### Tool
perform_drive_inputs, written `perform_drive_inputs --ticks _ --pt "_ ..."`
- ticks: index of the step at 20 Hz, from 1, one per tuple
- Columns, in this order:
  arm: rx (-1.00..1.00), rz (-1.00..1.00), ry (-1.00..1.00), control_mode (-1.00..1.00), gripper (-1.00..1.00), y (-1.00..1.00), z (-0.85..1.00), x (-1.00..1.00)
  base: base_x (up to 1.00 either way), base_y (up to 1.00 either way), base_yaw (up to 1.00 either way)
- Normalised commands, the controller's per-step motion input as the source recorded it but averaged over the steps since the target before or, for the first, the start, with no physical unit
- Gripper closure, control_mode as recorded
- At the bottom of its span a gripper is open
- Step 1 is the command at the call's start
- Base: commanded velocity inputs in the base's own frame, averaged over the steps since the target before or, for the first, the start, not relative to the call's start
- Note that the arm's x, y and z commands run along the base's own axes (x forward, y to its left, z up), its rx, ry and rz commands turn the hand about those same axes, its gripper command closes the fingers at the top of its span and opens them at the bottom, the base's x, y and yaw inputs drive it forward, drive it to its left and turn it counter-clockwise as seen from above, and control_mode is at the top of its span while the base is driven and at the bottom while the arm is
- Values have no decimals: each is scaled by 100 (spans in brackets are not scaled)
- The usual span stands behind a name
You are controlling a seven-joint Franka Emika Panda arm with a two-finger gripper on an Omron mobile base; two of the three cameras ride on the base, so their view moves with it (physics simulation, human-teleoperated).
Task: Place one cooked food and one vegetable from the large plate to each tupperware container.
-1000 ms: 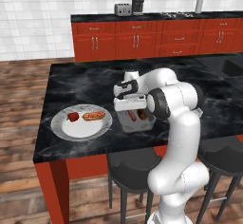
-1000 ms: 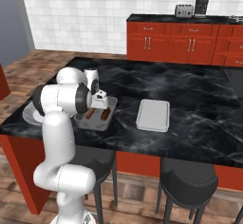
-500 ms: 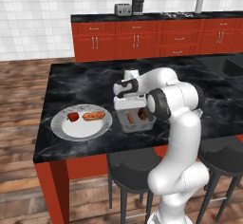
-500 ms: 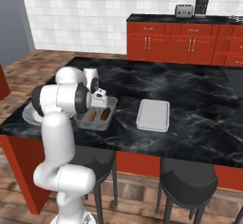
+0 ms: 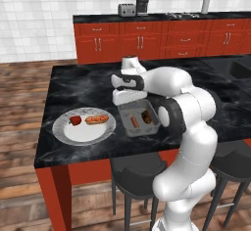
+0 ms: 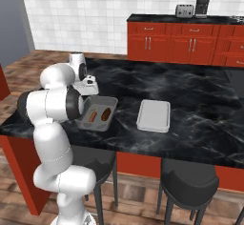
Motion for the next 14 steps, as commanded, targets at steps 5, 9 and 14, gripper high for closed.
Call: perform_drive_inputs --ticks 5,9,14 --pt "-4 55 -4 -100 -100 86 5 1 0 0 0" --pt "-9 44 3 -100 -100 51 -14 0 0 0 0" --pt "-4 31 4 -100 -100 41 -32 19 0 0 0"
